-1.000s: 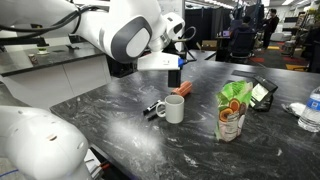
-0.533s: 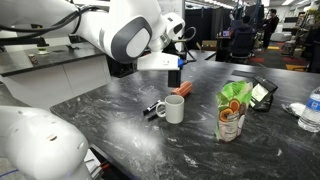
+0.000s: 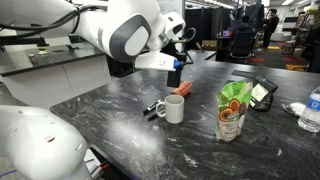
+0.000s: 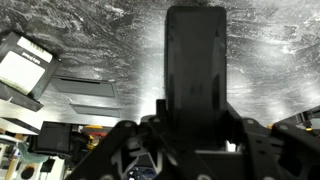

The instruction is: Pick up the black object from the counter and put it in the cup

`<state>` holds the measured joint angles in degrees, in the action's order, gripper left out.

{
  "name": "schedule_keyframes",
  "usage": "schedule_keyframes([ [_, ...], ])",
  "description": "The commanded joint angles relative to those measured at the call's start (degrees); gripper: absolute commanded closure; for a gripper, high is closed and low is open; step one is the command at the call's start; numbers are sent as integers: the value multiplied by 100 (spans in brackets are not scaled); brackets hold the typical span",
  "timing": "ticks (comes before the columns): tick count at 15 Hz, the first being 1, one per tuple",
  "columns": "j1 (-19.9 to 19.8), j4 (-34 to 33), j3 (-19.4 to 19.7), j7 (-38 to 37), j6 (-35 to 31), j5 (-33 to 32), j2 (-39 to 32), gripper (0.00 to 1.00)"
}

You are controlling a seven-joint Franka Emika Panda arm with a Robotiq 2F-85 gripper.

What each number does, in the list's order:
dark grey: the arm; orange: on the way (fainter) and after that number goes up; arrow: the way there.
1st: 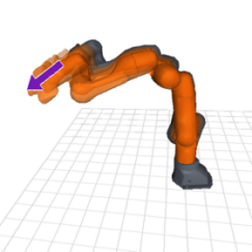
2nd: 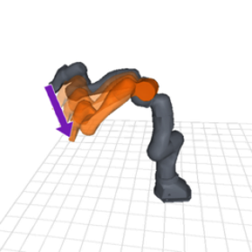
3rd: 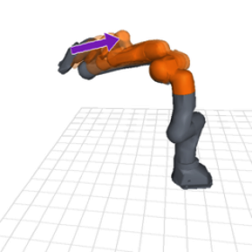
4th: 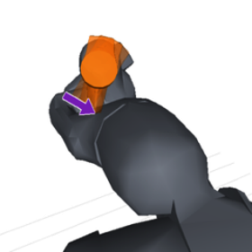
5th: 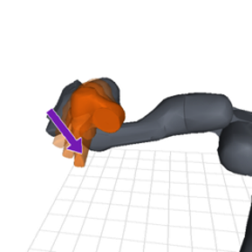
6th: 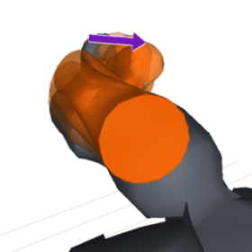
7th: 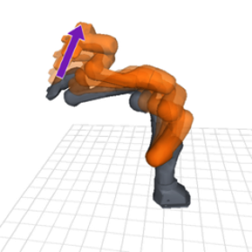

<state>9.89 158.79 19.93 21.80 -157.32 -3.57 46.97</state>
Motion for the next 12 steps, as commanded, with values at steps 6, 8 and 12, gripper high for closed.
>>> schedule_keyframes([
  [6, -1609, -295, -1256, -1470, 296, -265, -796, 73],
  [8, -1778, -293, -1446, -1740, 426, -264, -905, 73],
  [12, -1885, -235, -1653, -2113, 646, -236, -967, 73],
])
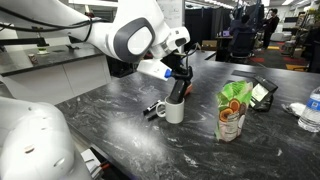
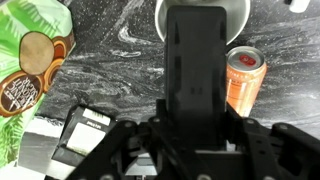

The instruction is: Pick up the black object from the counter and put it in the cup

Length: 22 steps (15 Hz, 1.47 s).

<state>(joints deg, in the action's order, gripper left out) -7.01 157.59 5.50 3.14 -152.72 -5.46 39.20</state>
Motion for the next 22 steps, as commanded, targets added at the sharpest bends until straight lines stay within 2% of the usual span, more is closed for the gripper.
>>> schedule_keyframes([
  [1, -187, -106, -215, -290, 177, -36, -201, 73],
  [22, -44, 124, -7, -205, -139, 73, -371, 73],
])
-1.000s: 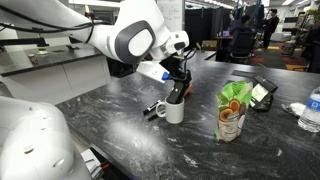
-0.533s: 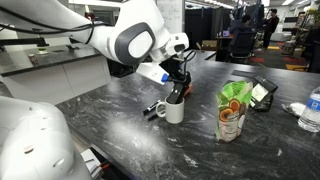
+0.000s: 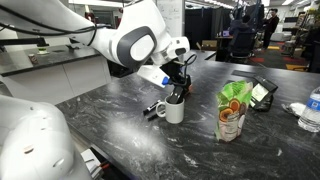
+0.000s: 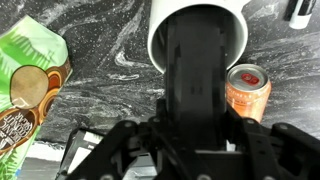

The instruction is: Pick up the black object from the counter and put it in the cup

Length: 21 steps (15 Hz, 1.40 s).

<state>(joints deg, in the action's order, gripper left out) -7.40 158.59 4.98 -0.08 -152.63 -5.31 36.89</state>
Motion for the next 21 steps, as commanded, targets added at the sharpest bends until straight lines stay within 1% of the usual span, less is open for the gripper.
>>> schedule_keyframes([
  [1, -3, 27, 46, 119, -141, 60, -136, 73],
  [2, -2, 32, 44, 117, -129, 61, -124, 23],
  [3, 0, 37, 41, 119, -119, 61, -109, 22],
  [5, 1, 37, 28, 107, -77, 63, -84, 9],
  [6, -20, 30, -2, 81, -25, 45, -68, 1],
  [8, -63, 7, -67, 16, 109, 13, -37, 0],
  [10, -127, -56, -168, -58, 403, -50, 36, 0],
  [12, -131, -187, -224, -109, 946, -51, 107, 0],
  [14, -45, -381, -211, -79, 1613, -1, 187, 0],
  [17, -9, -724, -226, -75, 2320, -6, 260, 0],
  [21, 111, -1263, -162, 4, 3163, 80, 167, 0],
])
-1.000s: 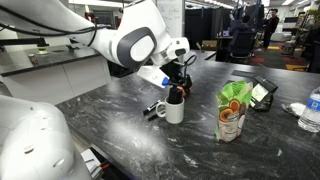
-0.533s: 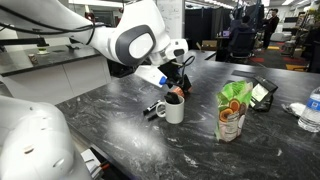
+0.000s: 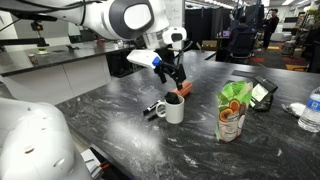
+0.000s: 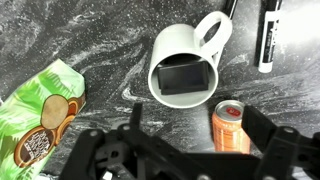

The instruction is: Pick up the black object from the counter and put it in the cup

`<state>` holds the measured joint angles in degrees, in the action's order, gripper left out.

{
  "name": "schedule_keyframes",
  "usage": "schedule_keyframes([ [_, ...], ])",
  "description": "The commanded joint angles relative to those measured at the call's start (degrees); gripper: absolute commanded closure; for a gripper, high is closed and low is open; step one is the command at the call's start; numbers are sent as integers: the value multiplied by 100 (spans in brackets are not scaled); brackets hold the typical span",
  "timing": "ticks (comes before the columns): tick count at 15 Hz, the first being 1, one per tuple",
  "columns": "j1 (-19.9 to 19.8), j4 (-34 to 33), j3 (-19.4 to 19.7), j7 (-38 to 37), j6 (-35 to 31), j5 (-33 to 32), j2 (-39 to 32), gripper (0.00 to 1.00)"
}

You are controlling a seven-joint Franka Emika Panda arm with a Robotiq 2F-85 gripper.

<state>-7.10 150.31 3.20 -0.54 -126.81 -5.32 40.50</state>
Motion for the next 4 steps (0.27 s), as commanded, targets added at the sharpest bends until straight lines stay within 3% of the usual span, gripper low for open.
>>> schedule_keyframes([
  [1, 133, -556, 56, 91, 783, 141, -235, 0],
  [4, 228, -832, 102, 117, 1288, 271, -294, 0],
])
